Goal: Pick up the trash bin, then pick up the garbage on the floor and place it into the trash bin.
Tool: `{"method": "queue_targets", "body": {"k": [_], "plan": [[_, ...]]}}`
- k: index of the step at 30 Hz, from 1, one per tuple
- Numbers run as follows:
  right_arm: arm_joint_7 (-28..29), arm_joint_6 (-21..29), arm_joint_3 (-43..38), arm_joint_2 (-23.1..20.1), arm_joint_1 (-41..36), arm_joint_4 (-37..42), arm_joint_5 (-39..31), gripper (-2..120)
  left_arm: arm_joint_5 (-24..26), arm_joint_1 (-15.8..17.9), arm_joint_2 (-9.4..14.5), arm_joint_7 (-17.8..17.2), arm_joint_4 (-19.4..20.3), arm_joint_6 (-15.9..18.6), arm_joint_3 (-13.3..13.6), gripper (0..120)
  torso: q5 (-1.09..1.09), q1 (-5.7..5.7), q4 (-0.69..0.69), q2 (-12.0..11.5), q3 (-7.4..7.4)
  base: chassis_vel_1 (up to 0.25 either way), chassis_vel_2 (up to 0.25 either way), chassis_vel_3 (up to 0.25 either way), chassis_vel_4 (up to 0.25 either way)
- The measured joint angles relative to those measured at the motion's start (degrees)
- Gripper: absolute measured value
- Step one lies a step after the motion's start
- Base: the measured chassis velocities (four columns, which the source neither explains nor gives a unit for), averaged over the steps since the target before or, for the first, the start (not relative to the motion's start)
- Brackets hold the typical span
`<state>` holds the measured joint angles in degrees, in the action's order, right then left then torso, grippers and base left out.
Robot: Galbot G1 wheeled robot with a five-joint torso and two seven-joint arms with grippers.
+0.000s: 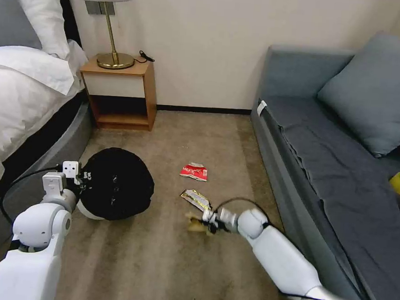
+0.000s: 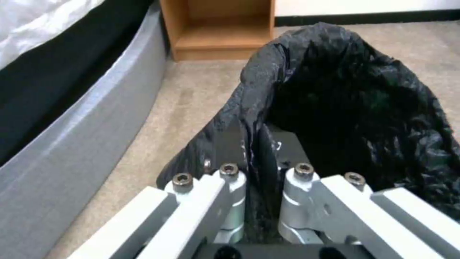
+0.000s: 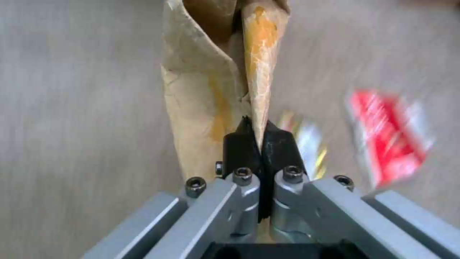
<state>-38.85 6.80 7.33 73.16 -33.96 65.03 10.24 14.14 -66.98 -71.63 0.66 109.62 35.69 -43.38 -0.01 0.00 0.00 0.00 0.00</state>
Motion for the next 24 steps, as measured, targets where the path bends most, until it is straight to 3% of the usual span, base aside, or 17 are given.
{"method": "queue_targets", "body": {"k": [5, 7, 17, 24], "plan": [[1.5, 2.2, -0.5, 0.8, 2.6, 3.5, -9.4, 0, 0.0, -0.2, -0.1, 0.6, 0.4, -0.3, 0.0, 4, 0.0, 0.0, 0.0, 0.0, 0.0, 0.0, 0.0, 0.0, 0.0], [3.5, 4.7, -0.4, 1.5, 4.6, 6.7, -16.9, 0, 0.0, -0.3, -0.1, 0.8, 0.6, -0.4, 0.0, 4, 0.0, 0.0, 0.01, 0.0, 0.0, 0.0, 0.0, 0.0, 0.0], [10.4, 9.5, 4.8, 3.1, 10.1, 10.2, -33.7, 0, 0.0, -0.2, -0.9, 1.0, 0.6, -0.9, 0.3, 4, 0.0, 0.0, 0.0, 0.0, 0.0, 0.0, 0.0, 0.0, 0.0], [13.7, 10.6, 7.8, 5.3, 12.3, 9.1, -39.2, 0, -0.4, -0.2, -1.7, 1.7, 0.3, -2.0, 0.6, 4, -0.01, 0.0, 0.0, 0.0, 0.0, 0.0, 0.0, 0.0, 0.0]]}}
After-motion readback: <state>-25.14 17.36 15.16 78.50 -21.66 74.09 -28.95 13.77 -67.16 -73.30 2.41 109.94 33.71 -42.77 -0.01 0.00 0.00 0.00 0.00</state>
